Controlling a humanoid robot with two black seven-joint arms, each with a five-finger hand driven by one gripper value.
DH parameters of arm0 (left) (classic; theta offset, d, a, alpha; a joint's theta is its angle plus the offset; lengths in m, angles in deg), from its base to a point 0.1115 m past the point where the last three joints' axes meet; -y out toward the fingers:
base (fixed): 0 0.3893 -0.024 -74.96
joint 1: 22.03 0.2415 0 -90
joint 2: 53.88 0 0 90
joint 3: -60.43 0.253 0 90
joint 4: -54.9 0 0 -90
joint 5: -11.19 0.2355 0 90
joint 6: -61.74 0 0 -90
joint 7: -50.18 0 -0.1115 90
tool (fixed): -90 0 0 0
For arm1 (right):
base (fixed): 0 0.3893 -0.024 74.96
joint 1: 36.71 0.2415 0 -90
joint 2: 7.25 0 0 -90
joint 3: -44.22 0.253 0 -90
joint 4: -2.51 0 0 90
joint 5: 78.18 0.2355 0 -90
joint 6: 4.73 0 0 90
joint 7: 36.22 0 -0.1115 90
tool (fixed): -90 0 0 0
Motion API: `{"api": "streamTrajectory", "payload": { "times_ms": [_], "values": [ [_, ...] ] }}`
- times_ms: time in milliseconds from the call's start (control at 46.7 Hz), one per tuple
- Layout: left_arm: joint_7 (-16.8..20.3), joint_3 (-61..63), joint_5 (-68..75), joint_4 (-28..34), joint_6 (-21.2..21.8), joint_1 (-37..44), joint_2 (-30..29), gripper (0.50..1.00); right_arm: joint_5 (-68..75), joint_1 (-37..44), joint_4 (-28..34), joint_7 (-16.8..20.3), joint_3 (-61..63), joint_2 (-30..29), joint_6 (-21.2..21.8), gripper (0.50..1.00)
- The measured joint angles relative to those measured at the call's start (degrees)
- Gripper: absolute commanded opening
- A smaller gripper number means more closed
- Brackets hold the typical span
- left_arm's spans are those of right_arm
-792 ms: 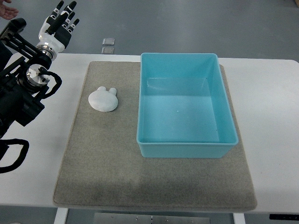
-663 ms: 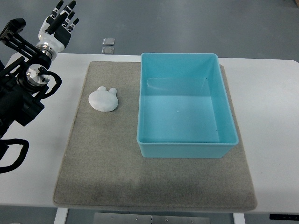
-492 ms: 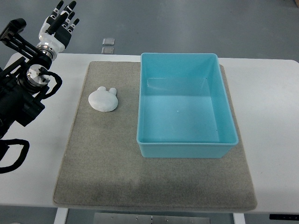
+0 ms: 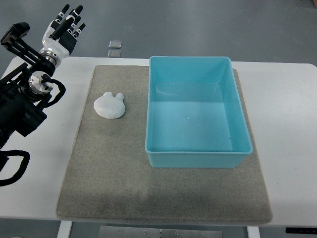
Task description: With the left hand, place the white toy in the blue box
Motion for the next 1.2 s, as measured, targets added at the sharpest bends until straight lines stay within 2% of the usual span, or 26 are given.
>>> {"api": "streamTrajectory", "payload": {
  "times_ms": [171, 385, 663, 942, 1198],
  "values": [
    [-0.15, 0.63, 0.18, -0.96, 0.09, 0.16, -0.21, 0.992, 0.00, 0.00, 0.00, 0.00, 0.00, 0.00, 0.00, 0.936],
    [-0.18, 6.68, 0.20, -3.89, 2.09, 0.31, -1.06, 0.992, 0.00, -0.01, 0.00, 0.00, 0.00, 0.00, 0.00, 0.936],
    [-0.18, 12.73, 3.39, -6.62, 2.65, -0.96, -2.90, 0.990, 0.00, -0.01, 0.00, 0.00, 0.00, 0.00, 0.00, 0.936],
    [-0.18, 22.38, 9.80, -15.76, 8.30, -1.74, -8.17, 0.990, 0.00, 0.00, 0.00, 0.00, 0.00, 0.00, 0.00, 0.936],
    [-0.27, 24.54, 21.42, -23.73, 8.90, -1.82, -14.08, 0.992, 0.00, 0.00, 0.00, 0.00, 0.00, 0.00, 0.00, 0.936]
  ]
}}
